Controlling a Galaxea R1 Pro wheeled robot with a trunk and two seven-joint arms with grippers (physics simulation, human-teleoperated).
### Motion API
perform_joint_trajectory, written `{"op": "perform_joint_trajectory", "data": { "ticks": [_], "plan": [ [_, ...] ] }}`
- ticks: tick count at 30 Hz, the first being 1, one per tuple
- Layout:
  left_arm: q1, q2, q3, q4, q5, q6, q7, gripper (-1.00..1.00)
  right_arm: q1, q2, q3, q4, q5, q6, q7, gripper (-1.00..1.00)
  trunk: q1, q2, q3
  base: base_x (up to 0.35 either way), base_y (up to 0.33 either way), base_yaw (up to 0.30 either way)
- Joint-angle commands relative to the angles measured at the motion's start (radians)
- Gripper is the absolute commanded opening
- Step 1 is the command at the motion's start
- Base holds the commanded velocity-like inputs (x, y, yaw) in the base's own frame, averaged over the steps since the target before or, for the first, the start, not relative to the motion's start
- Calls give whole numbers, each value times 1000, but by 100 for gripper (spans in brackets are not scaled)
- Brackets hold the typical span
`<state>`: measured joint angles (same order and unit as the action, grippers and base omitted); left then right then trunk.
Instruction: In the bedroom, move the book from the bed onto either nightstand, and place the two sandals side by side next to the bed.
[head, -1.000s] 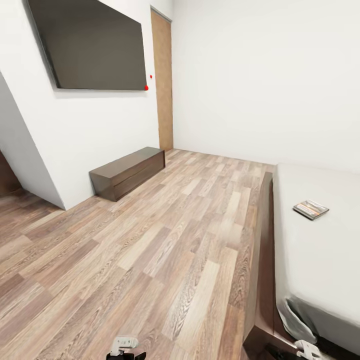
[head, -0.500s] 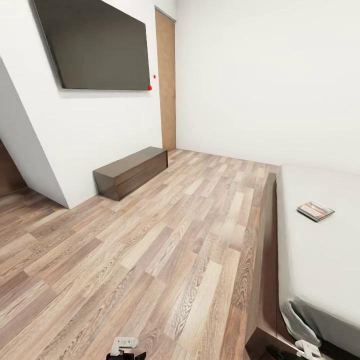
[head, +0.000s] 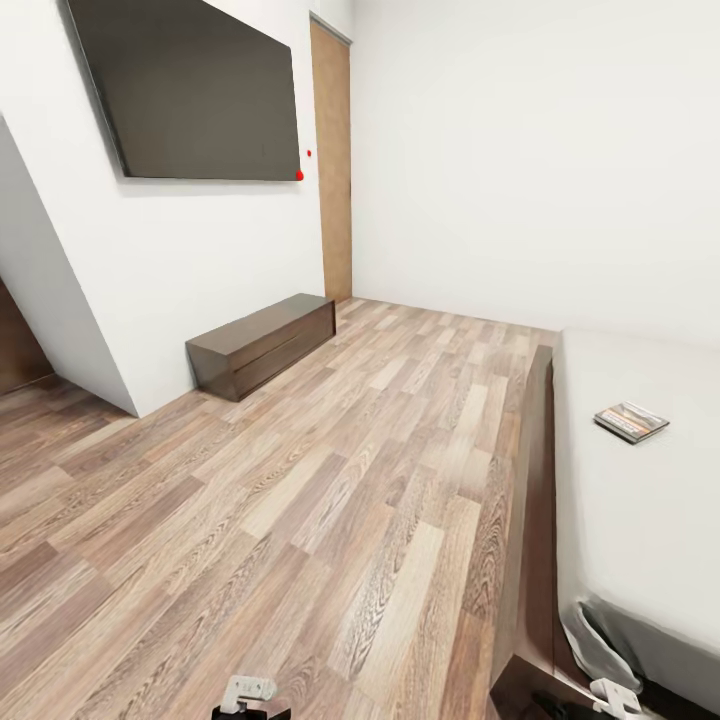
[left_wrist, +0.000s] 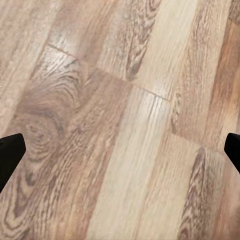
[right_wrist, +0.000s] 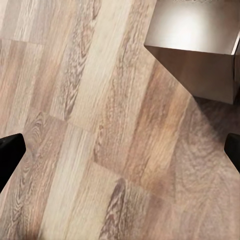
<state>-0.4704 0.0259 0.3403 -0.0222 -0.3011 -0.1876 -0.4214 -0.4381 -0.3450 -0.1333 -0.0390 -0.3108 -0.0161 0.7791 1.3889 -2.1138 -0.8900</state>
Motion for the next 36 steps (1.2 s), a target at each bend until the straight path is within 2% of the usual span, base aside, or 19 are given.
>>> {"op": "perform_joint_trajectory", "data": {
  "ticks": [1,8,12,17,26,36],
  "plan": [
    [-1,1,8,1,-11,-4,-2,100,-1,0,-8,2,6,-3,4,100,0,0,-1,0,0,50],
    [-1,7,5,1,-21,-3,-3,100,-1,0,-8,10,6,-5,3,100,0,0,-1,0,0,87],
    [3,22,-6,2,-68,-3,-3,100,-1,-1,-8,11,6,-5,3,100,0,0,-1,0,0,118],
    [37,38,-10,2,-98,-3,-3,100,-1,-6,-8,10,6,-5,3,100,0,0,-1,0,0,185],
    [48,37,-14,2,-104,-3,-3,100,-1,-11,-8,9,6,-5,4,100,0,0,-1,0,0,242],
    [49,32,-15,2,-104,-3,-3,100,-1,-10,-8,10,6,-5,5,100,0,0,-1,0,0,33]
  ]
}}
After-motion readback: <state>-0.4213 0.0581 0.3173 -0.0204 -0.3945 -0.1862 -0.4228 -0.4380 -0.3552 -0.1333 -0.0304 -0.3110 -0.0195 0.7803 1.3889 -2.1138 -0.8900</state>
